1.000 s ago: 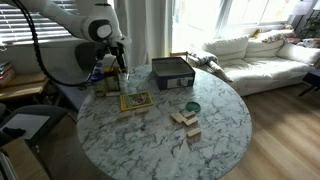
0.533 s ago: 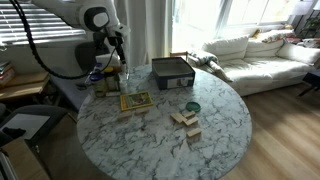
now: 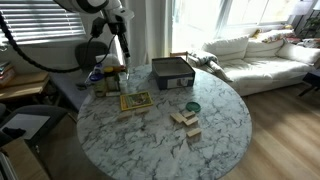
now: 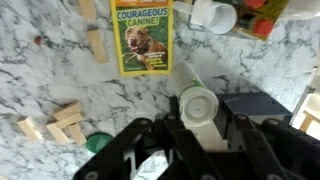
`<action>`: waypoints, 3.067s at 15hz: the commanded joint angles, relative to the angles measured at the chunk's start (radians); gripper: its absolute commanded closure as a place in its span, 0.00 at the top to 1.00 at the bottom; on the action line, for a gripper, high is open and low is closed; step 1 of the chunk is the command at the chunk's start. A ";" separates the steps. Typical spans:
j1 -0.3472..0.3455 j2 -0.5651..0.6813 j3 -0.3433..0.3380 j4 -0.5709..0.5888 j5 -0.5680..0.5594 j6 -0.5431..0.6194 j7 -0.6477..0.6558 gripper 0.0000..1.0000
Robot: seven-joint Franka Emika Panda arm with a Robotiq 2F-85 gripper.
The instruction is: Pick up the white container from the measuring spoon and put it on the table, pick up two wooden blocks from the table and place them horizontally on the measuring spoon on by one
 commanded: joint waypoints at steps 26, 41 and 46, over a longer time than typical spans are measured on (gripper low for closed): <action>-0.063 0.065 -0.160 -0.502 -0.137 0.495 0.725 0.92; -0.036 0.108 -0.037 -0.573 0.231 0.536 0.867 1.00; -0.031 0.111 -0.046 -0.559 0.216 0.511 0.859 1.00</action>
